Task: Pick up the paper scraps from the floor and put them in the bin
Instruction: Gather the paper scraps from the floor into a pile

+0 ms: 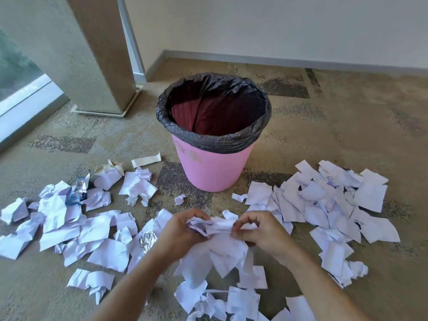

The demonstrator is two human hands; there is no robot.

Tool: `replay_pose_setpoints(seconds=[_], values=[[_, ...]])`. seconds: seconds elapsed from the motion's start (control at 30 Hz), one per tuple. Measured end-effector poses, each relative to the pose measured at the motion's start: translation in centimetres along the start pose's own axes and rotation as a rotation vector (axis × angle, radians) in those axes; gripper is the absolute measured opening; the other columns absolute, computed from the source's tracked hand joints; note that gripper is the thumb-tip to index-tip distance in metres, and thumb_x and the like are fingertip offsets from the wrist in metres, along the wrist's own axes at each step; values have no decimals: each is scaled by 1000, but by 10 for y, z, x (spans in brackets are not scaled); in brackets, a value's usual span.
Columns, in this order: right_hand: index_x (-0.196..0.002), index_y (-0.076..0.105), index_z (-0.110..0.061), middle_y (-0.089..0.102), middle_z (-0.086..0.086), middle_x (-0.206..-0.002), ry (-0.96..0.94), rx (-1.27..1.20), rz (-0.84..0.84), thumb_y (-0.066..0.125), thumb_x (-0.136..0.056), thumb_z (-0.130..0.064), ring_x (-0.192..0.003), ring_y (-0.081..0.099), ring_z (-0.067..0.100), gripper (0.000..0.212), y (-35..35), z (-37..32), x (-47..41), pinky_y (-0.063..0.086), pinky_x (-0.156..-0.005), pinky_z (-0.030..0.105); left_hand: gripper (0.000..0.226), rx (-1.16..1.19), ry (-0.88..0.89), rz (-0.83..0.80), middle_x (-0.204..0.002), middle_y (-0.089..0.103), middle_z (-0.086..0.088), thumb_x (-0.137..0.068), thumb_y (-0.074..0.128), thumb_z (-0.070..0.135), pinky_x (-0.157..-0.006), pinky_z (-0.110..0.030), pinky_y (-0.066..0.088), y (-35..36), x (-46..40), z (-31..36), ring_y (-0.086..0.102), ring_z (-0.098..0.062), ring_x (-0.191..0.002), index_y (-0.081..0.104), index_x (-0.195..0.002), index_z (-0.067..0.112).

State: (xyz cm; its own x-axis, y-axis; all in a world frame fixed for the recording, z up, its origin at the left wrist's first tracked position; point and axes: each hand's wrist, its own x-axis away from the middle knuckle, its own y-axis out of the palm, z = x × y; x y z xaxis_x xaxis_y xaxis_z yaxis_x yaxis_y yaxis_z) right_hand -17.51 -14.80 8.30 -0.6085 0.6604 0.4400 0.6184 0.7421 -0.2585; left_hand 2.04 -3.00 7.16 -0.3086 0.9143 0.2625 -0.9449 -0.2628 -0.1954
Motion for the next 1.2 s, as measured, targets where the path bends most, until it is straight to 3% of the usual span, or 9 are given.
replay_pose_setpoints(seconds=[0.1, 0.27, 0.33, 0.43, 0.57, 0.73, 0.87, 1.03, 1.2], values=[[-79, 75, -10, 70, 11, -86, -116, -80, 19, 80, -76, -8, -68, 60, 18, 6, -21, -55, 12, 48, -59, 26, 22, 106, 85, 7, -79, 70, -8, -70, 78, -8, -68, -27, 50, -19, 1, 52, 62, -16, -74, 69, -87, 3], [-81, 73, -3, 67, 5, -67, -361, -139, 120, 76, -77, -1, -54, 55, 10, 6, -43, -145, 21, 44, -48, 18, 27, 125, 279, 76, -72, 70, 0, -70, 75, -12, -59, -20, 52, -48, -12, 141, 65, -12, -68, 69, -87, 9], [-81, 73, -5, 71, 7, -76, -424, -130, 177, 77, -76, -3, -62, 62, 11, 6, -52, -176, 12, 52, -55, 23, 29, 117, 317, 119, -84, 71, -4, -71, 75, -8, -65, -24, 54, -61, -27, 170, 66, -16, -78, 68, -92, 10], [-71, 72, -14, 73, 16, -91, -491, -183, 304, 76, -76, -3, -87, 70, 31, 13, -63, -212, -16, 60, -76, 45, 29, 111, 361, 223, -91, 69, -5, -77, 74, -5, -66, -23, 53, -77, -55, 204, 66, -15, -81, 66, -98, 13], [-69, 68, -10, 68, 10, -78, -542, -325, 426, 75, -77, 0, -77, 70, 28, 14, -71, -242, -59, 61, -74, 45, 29, 120, 372, 422, -89, 69, 0, -76, 75, 0, -76, -30, 57, -85, -94, 227, 69, -12, -81, 64, -94, 20], [-98, 66, -20, 60, -5, -107, -457, -144, 316, 65, -92, -30, -97, 56, 9, 13, -78, -240, -88, 59, -74, 38, 50, -59, 188, 445, -109, 61, -2, -74, 83, 16, -76, -28, 57, -81, -113, 227, 63, -18, -92, 58, -118, 17], [-109, 62, -18, 54, -7, -122, -463, -79, 213, 49, -101, -27, -111, 50, 11, 18, -73, -225, -75, 59, -80, 44, 60, -164, 216, 374, -112, 52, 6, -74, 83, 23, -65, -13, 48, -74, -101, 210, 54, -10, -99, 56, -128, 21], [-92, 67, -16, 68, 10, -99, -731, -176, 439, 59, -95, -17, -84, 66, 14, 9, -54, -197, -45, 60, -63, 34, 35, -160, 378, 558, -94, 61, 21, -74, 77, 44, -96, -33, 50, -83, -76, 168, 58, -1, -97, 66, -104, 31], [-92, 68, -9, 67, 9, -76, -787, -188, 294, 64, -91, -8, -64, 63, 24, 5, -12, -138, -17, 55, -50, 36, 30, -241, 332, 735, -118, 58, 5, -81, 69, 47, -93, -31, 49, -96, -43, 90, 55, -4, -109, 64, -103, 28]])
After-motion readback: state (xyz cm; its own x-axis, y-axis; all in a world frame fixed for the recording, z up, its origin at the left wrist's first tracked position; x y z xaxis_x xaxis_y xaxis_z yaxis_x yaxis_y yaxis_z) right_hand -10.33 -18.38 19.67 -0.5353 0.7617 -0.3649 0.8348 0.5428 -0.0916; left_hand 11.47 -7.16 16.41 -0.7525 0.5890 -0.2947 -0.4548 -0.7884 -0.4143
